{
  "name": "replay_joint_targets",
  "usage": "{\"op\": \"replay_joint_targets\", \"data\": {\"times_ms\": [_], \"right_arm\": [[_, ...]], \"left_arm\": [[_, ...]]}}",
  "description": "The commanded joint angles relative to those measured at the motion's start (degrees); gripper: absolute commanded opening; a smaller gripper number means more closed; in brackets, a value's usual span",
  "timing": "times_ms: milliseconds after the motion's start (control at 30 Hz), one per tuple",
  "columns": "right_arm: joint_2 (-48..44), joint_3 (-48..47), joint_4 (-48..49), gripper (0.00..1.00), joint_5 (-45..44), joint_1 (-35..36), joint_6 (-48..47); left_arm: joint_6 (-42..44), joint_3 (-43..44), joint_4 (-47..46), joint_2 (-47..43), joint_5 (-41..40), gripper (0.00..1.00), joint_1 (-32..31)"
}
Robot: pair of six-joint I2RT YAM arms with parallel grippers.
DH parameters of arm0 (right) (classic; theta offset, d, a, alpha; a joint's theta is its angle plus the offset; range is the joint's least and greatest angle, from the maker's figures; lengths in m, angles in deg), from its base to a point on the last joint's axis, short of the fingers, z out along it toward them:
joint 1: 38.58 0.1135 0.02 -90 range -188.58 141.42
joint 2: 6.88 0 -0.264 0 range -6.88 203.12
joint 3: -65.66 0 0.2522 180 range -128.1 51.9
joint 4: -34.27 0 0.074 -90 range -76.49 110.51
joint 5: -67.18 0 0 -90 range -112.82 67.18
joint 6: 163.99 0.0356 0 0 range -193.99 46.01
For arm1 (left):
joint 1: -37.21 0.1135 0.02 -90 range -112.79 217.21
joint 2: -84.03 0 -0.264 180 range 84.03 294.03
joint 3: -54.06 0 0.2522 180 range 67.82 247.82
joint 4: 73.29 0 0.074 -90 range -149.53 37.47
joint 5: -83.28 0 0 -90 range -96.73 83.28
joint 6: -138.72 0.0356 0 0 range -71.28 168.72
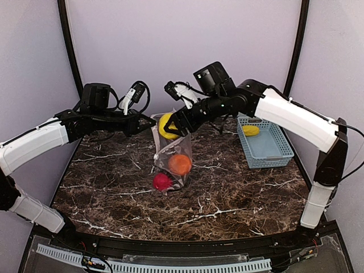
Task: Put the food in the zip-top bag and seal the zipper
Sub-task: Place the fake fruit in the zipper food storage bag.
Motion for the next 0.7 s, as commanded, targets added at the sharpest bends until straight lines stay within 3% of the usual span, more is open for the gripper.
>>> {"op": "replay_joint_targets", "data": {"times_ms": [0, 300, 667], "right_arm": [[1.2, -2.1, -3.0, 0.77, -5.4, 0.7, -0.9], [1.1, -2.1, -2.9, 0.92, -5.5, 0.8, -1.4], [-0.2, -2.3, -2.6, 0.89, -3.2, 1.0, -0.7]], "left_arm": [[0.8, -0.6, -0.5, -2.0, 0.5, 0.01, 0.0], [0.8, -0.6, -0.5, -1.7, 0.5, 0.01, 0.0], [0.8, -0.6, -0.5, -1.9, 0.6, 0.01, 0.0]]}}
